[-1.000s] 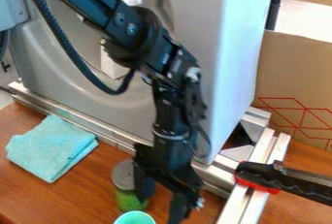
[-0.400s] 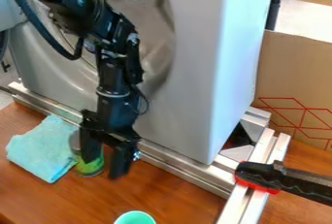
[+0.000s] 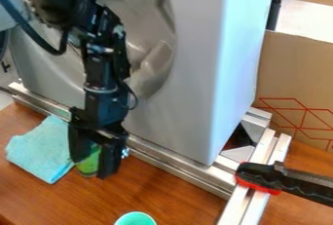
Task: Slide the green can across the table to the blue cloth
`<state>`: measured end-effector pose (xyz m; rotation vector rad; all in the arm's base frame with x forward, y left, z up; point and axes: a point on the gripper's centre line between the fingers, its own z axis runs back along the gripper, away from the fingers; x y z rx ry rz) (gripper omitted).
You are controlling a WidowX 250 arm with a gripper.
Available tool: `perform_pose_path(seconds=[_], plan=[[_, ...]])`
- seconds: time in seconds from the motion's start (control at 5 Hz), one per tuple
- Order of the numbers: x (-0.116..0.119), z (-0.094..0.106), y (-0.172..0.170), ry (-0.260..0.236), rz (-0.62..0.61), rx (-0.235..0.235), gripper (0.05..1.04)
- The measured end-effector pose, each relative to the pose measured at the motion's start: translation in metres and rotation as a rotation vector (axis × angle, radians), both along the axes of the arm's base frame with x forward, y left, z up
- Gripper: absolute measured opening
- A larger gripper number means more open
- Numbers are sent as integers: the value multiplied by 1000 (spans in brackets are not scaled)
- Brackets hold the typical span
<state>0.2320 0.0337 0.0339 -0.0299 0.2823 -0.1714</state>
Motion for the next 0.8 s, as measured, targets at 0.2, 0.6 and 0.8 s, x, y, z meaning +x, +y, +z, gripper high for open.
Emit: perform_pose_path(seconds=[0.2, 0.6, 0.8], plan=[[-15, 17, -5, -46, -15, -15, 1001], [-65, 43, -31, -13, -206, 56, 1000], [-88, 51, -37, -39, -284, 94, 1000]])
